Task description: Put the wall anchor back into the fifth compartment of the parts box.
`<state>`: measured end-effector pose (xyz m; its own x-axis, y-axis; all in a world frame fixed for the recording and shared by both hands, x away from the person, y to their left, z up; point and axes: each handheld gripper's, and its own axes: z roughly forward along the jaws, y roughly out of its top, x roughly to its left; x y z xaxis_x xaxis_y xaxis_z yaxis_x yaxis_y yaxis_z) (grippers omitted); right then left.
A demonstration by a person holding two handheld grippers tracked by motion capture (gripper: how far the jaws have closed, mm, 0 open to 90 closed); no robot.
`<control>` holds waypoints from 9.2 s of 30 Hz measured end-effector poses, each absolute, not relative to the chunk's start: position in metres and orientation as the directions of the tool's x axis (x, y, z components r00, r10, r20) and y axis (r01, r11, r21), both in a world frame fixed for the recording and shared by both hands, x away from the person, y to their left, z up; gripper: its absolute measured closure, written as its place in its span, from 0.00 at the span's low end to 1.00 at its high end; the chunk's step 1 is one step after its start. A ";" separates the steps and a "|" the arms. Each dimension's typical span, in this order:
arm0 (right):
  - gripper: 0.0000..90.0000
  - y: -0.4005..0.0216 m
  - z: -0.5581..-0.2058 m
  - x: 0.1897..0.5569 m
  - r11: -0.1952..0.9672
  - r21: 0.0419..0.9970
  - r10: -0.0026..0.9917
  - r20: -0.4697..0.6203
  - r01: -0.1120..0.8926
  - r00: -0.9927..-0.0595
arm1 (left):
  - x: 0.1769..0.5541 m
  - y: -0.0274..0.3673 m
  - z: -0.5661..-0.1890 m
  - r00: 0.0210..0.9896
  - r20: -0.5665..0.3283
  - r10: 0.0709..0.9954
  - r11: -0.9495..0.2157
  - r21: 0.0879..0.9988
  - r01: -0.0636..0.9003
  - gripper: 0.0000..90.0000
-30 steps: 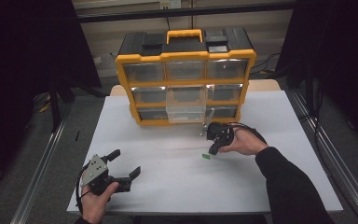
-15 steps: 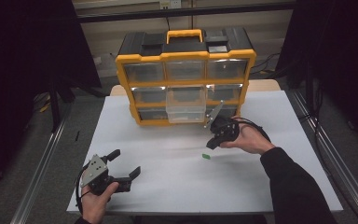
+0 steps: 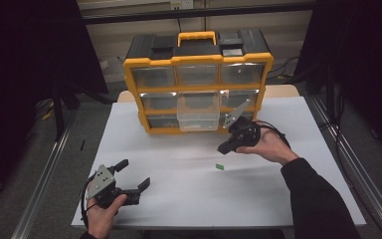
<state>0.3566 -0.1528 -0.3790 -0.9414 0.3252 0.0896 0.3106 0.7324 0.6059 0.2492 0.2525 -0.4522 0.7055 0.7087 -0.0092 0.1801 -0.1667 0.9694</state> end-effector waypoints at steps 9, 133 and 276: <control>0.94 -0.152 -0.355 0.351 0.709 0.652 0.314 0.047 0.268 -0.948 | 0.249 0.252 -0.452 0.701 -0.003 0.714 -0.171 0.969 0.179 0.03; 0.91 -0.064 -0.306 0.449 0.902 0.281 0.360 -0.070 0.328 -0.930 | 0.249 0.250 -0.453 0.707 -0.025 0.707 -0.150 0.971 0.185 0.03; 0.40 -0.127 -0.413 0.346 0.836 0.416 0.370 0.058 0.359 -0.927 | 0.249 0.250 -0.453 0.709 -0.011 0.705 -0.174 0.967 0.187 0.03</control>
